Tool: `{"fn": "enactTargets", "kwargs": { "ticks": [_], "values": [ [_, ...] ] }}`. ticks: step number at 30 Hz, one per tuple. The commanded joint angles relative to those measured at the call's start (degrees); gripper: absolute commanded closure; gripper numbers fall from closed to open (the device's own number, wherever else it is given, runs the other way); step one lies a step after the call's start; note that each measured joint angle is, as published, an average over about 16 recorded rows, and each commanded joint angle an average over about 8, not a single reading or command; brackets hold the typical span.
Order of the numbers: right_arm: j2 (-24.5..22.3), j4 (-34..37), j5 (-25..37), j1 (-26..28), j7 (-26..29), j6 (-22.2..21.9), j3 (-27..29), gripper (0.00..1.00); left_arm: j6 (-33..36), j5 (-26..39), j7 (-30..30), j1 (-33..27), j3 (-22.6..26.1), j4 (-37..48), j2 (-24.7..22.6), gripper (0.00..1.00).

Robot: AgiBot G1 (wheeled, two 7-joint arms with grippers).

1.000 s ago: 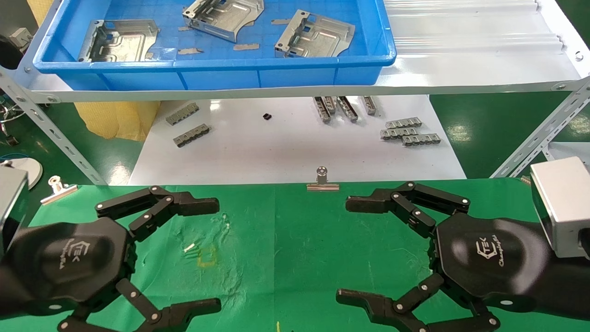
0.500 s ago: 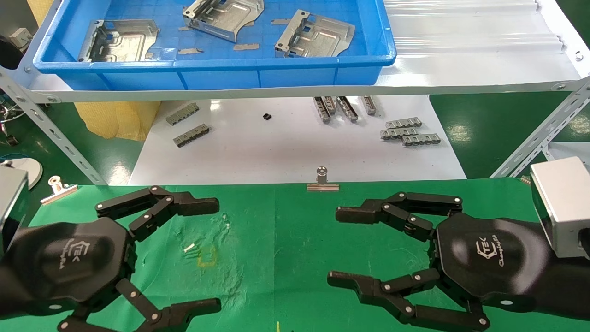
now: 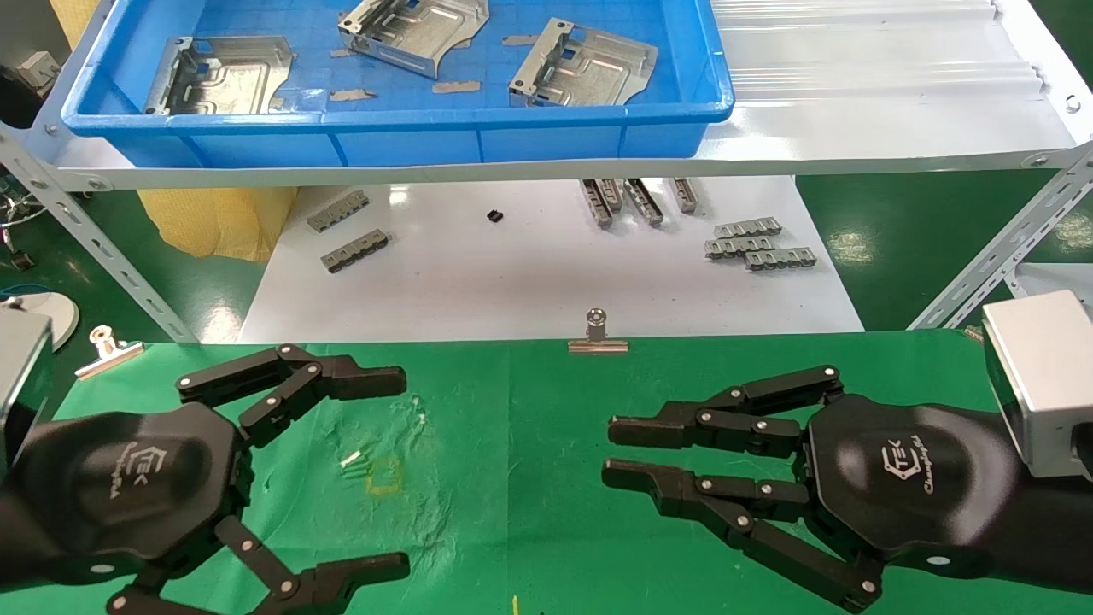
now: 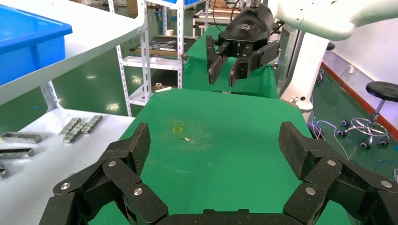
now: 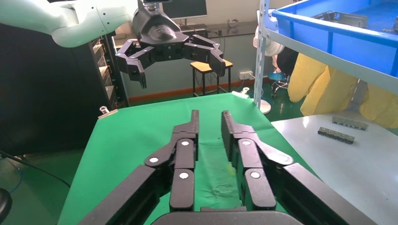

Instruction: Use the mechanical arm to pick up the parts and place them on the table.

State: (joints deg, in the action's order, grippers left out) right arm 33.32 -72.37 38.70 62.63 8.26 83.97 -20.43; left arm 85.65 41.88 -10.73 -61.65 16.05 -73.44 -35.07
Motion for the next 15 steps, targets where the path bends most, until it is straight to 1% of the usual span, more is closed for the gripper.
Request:
{"fn": "enactTargets", "kwargs": {
  "ticks": [1,15],
  "values": [
    [0.0,0.0,0.0,0.0,0.0,0.0,0.0,1.0,0.0,0.0,0.0,0.0,0.0,0.0,0.0,0.0],
    [0.0,0.0,0.0,0.0,0.0,0.0,0.0,1.0,-0.2,0.1,0.2,-0.2,-0.1,0.0,0.0,0.0]
  ]
}}
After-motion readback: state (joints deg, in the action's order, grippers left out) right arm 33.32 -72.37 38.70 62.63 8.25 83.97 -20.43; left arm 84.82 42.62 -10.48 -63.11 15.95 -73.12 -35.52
